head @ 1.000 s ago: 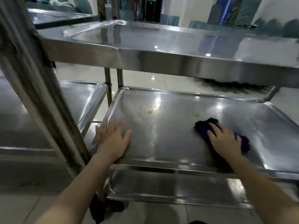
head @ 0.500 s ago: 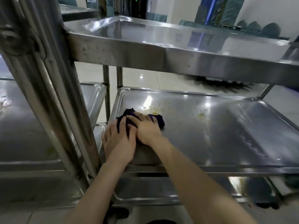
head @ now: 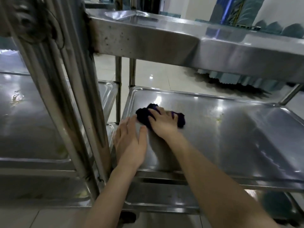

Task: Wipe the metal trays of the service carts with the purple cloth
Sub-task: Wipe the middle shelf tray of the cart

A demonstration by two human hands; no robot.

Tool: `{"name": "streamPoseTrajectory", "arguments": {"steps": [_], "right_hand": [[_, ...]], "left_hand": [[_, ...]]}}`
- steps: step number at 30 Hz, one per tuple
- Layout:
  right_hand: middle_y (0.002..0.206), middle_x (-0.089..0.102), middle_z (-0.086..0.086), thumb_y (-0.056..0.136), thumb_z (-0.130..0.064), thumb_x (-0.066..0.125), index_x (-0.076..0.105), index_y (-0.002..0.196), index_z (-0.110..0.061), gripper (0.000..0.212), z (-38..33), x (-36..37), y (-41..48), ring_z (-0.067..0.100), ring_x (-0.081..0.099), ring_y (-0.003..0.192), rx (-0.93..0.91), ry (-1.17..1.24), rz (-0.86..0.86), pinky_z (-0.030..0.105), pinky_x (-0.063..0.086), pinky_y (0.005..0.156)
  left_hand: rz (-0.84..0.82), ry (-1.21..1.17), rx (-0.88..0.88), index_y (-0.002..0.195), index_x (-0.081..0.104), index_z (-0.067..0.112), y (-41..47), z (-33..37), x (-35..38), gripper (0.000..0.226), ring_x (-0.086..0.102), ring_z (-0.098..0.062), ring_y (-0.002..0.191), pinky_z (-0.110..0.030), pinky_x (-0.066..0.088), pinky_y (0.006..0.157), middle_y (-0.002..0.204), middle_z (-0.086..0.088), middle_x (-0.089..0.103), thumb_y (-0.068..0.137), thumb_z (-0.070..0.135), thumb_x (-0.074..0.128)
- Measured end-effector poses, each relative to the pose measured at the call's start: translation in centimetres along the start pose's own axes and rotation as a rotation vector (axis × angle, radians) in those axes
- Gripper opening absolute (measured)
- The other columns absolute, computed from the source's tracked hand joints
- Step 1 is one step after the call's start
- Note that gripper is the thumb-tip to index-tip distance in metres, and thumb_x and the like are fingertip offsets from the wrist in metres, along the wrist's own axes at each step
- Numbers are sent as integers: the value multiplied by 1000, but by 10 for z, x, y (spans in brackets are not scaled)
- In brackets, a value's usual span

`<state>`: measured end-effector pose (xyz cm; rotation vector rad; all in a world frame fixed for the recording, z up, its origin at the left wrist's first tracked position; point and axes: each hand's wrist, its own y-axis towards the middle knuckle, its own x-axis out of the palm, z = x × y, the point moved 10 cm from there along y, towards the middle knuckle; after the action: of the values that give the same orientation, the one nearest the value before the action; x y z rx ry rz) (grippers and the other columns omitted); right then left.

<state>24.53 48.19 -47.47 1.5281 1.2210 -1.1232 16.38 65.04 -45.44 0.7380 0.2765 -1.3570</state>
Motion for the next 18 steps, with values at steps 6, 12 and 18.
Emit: {"name": "streamPoseTrajectory", "arguments": {"steps": [6, 12, 18], "right_hand": [[156, 25, -12, 98, -51, 30, 30, 143, -48, 45, -36, 4, -21, 23, 29, 139, -205, 32, -32, 49, 11, 117], [152, 35, -1, 99, -48, 33, 39, 141, -39, 44, 186, -68, -82, 32, 41, 132, 406, -39, 159, 52, 23, 112], [156, 26, -8, 99, -47, 34, 36, 143, -43, 44, 50, -29, -73, 25, 34, 137, 85, -30, 63, 52, 15, 114]], "left_hand": [[-41, 54, 31, 147, 29, 32, 3, -3, 6, 49, 19, -17, 144, -43, 15, 119, 155, 3, 28, 99, 44, 24], [-47, -109, -65, 143, 28, 42, -1, -12, 3, 58, 14, -13, 144, -41, 14, 119, 155, 10, 25, 89, 57, 13], [62, -315, -182, 136, 37, 46, -5, -21, -10, 43, 29, -8, 134, -33, 25, 106, 144, 11, 39, 96, 51, 24]]}}
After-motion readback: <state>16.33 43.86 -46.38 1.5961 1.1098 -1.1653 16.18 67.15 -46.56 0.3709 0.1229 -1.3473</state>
